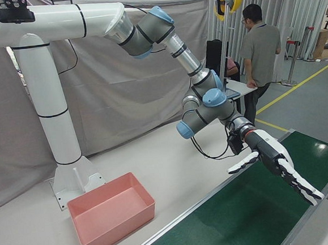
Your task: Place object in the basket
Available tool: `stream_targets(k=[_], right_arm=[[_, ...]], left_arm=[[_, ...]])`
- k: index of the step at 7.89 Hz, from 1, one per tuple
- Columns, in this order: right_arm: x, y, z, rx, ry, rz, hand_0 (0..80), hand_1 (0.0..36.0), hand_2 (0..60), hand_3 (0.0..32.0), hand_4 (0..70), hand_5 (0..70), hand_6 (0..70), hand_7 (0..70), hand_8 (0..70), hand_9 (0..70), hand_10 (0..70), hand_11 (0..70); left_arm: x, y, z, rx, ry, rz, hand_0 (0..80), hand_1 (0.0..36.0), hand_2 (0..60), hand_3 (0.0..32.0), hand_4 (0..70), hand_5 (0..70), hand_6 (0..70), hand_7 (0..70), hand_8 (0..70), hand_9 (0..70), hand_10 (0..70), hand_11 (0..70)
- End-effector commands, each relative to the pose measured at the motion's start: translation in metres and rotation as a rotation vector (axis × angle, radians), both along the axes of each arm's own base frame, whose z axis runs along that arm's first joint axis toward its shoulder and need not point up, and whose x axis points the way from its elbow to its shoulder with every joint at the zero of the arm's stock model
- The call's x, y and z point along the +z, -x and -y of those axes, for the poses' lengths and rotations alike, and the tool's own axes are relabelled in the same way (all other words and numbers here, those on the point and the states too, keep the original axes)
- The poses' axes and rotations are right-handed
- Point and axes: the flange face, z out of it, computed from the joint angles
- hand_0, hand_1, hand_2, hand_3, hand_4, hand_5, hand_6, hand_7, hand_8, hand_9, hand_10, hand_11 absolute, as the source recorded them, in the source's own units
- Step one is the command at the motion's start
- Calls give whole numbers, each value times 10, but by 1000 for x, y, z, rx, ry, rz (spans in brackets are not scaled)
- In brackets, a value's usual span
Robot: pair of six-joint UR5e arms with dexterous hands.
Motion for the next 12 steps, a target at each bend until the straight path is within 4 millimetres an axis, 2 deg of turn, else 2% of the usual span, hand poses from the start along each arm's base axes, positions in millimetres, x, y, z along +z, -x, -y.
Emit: stream_targets(k=[1,12], right_arm=[[0,0,0,0,0,1,0,0,0,0,0,0,0,0,0,0,0,0],[-1,0,0,0,-2,1,0,0,0,0,0,0,0,0,0,0,0,0]], left_arm=[[-1,0,0,0,0,1,587,204,0,22,69,0,0,7,35,66,13,46],[-4,-1,1,-4,-6,2,590,206,0,8,81,0,0,13,39,70,16,50]])
